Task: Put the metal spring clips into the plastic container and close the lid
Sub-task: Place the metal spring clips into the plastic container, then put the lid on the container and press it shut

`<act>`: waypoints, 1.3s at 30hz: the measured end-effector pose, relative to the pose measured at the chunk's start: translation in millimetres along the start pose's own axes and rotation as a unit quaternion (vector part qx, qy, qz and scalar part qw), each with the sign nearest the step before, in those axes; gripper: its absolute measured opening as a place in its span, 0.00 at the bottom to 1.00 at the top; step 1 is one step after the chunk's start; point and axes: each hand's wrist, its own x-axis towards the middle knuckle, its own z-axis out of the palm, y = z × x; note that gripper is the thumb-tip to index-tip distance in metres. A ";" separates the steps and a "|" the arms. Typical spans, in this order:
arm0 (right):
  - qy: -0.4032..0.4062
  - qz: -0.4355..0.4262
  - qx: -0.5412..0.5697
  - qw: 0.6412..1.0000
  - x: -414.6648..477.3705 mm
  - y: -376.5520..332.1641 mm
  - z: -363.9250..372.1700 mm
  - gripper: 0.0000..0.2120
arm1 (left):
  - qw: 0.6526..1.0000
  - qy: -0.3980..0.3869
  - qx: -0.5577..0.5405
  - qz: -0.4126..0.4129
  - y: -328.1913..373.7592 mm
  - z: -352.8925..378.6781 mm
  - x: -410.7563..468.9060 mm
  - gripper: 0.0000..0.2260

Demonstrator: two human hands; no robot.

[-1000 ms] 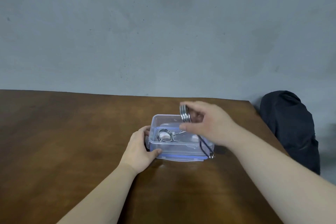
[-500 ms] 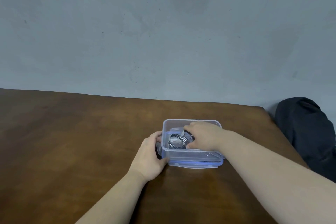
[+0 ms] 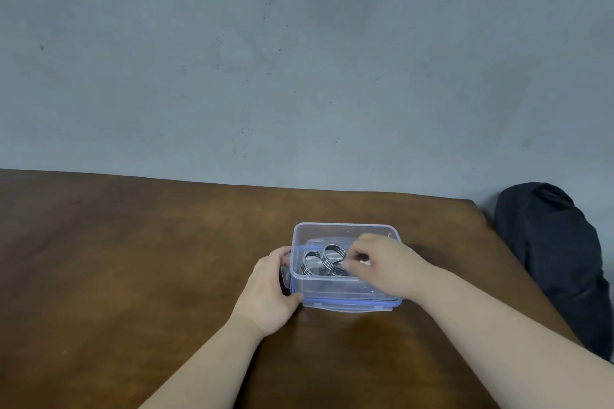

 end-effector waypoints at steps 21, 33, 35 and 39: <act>0.074 -0.020 -0.120 0.990 -48.1 -11.7 -21.2 0.11 | 0.928 -0.077 0.240 0.276 15.4 20.3 -36.9 0.15; 0.019 -0.032 -0.118 0.992 -50.7 8.5 -18.5 0.12 | 0.944 0.033 0.104 0.311 64.4 -73.3 -72.7 0.09; 0.008 -0.045 -0.115 0.992 -52.1 8.8 -14.6 0.12 | 0.954 0.076 0.046 0.286 76.5 -88.4 -75.9 0.11; -0.020 -0.060 -0.069 0.996 -58.9 9.6 -4.5 0.12 | 0.962 0.144 -0.057 0.223 89.5 -99.9 -74.7 0.14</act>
